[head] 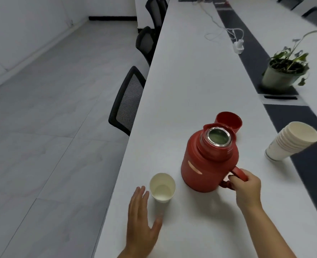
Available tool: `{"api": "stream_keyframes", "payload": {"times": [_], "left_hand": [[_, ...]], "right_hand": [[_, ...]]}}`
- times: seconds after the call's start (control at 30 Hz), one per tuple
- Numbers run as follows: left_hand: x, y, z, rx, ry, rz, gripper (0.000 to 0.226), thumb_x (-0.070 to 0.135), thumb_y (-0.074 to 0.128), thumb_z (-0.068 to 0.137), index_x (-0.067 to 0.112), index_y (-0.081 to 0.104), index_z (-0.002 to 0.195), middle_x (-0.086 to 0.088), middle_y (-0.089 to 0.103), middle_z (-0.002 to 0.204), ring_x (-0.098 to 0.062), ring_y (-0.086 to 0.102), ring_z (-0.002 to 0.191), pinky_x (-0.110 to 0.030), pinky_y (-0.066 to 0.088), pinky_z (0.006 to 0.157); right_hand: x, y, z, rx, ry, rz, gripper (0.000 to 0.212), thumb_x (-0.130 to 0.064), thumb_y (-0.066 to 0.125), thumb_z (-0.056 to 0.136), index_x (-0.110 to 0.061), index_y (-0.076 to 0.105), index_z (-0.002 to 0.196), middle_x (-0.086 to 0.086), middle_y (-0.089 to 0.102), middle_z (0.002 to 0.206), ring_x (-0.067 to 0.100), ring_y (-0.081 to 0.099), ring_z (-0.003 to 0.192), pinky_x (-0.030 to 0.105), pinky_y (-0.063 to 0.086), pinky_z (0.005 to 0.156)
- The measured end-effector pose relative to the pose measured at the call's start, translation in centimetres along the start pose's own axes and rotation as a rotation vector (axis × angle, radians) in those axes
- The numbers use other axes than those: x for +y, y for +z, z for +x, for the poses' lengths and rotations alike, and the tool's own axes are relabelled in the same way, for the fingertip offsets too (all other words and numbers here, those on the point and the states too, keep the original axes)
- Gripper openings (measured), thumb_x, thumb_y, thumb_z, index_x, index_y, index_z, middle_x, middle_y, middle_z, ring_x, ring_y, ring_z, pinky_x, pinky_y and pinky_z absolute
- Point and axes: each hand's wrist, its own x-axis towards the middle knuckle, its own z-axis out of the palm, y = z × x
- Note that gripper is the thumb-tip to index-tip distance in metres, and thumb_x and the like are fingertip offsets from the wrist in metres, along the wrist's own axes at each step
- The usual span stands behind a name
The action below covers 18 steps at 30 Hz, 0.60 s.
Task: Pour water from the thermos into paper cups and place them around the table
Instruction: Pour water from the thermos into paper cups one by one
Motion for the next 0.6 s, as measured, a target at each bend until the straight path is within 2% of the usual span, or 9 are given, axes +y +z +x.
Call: {"api": "stream_keyframes", "payload": {"times": [0.03,0.1,0.17,0.23,0.27,0.3,0.37,0.43,0.6], "left_hand": [[1.4,0.0,0.6,-0.010,0.032,-0.060,0.052,0.057,0.028,0.091,0.032,0.022,0.136,0.020,0.018,0.147,0.008,0.010,0.137,-0.011,0.014,0.109],[4.2,0.2,1.7,-0.118,0.043,-0.194,0.059,0.063,0.035,0.086,0.046,0.013,0.138,0.031,0.017,0.145,0.011,0.016,0.134,-0.012,0.019,0.109],[7.1,0.3,3.1,-0.305,-0.068,-0.306,0.074,0.078,0.039,0.071,0.055,0.006,0.133,0.041,0.008,0.142,0.011,0.017,0.133,-0.021,0.025,0.110],[9.6,0.7,4.4,-0.454,-0.244,-0.368,0.097,0.086,0.050,0.049,0.055,0.000,0.125,0.042,0.000,0.135,0.005,0.018,0.134,-0.027,0.024,0.113],[10.6,1.0,5.0,-0.487,-0.303,-0.397,0.104,0.079,0.059,0.042,0.054,0.001,0.125,0.041,0.002,0.133,0.002,0.019,0.135,-0.028,0.022,0.114],[11.4,1.4,5.4,-0.502,-0.338,-0.435,0.108,0.070,0.064,0.040,0.051,0.003,0.127,0.039,0.007,0.135,0.002,0.019,0.134,-0.027,0.022,0.114],[12.3,1.9,5.5,-0.507,-0.352,-0.545,0.113,0.055,0.074,0.038,0.044,0.017,0.135,0.031,0.025,0.139,0.010,0.027,0.129,-0.015,0.027,0.108],[12.7,2.2,4.7,-0.503,-0.346,-0.647,0.107,0.041,0.081,0.037,0.042,0.030,0.131,0.030,0.043,0.127,0.014,0.038,0.119,-0.005,0.034,0.096],[13.7,1.7,1.8,-0.369,-0.443,-0.828,0.087,0.032,0.082,0.035,0.038,0.047,0.114,0.023,0.060,0.110,0.007,0.054,0.107,-0.006,0.043,0.083]], "right_hand": [[0.0,-0.8,-0.2,-0.012,0.001,0.009,0.019,0.008,0.053,0.060,-0.007,0.045,0.052,-0.002,0.043,0.036,0.020,0.043,0.041,0.026,0.053,0.042],[-0.3,-2.6,-0.7,-0.029,0.006,0.010,0.011,0.009,0.050,0.056,0.001,0.043,0.051,-0.002,0.036,0.037,0.025,0.038,0.046,0.028,0.050,0.039],[-0.6,-4.2,-1.4,-0.037,-0.002,-0.018,0.020,0.015,0.053,0.055,0.005,0.039,0.045,-0.002,0.033,0.036,0.023,0.033,0.043,0.030,0.044,0.040],[-1.0,-5.6,-2.2,-0.031,-0.011,-0.050,0.041,0.023,0.053,0.061,-0.008,0.041,0.036,0.002,0.035,0.034,0.019,0.033,0.040,0.031,0.040,0.045],[-1.4,-6.3,-2.7,-0.044,-0.023,-0.073,0.042,0.018,0.055,0.058,-0.013,0.041,0.034,0.002,0.035,0.034,0.018,0.032,0.041,0.032,0.037,0.049],[-1.7,-6.9,-3.2,-0.071,-0.044,-0.113,0.033,0.010,0.056,0.053,-0.013,0.041,0.033,0.002,0.034,0.035,0.017,0.030,0.042,0.033,0.033,0.051],[-2.3,-8.1,-4.1,-0.123,-0.073,-0.197,0.020,0.000,0.052,0.045,-0.013,0.040,0.034,0.002,0.031,0.036,0.019,0.029,0.045,0.035,0.027,0.053],[-2.8,-9.3,-4.7,-0.155,-0.093,-0.277,0.018,-0.002,0.052,0.044,-0.013,0.040,0.035,0.000,0.030,0.036,0.017,0.029,0.045,0.035,0.026,0.054],[-4.7,-10.1,-5.9,-0.208,-0.174,-0.496,0.013,-0.007,0.050,0.042,-0.003,0.038,0.042,0.000,0.030,0.039,0.010,0.029,0.043,0.024,0.025,0.049]]}}
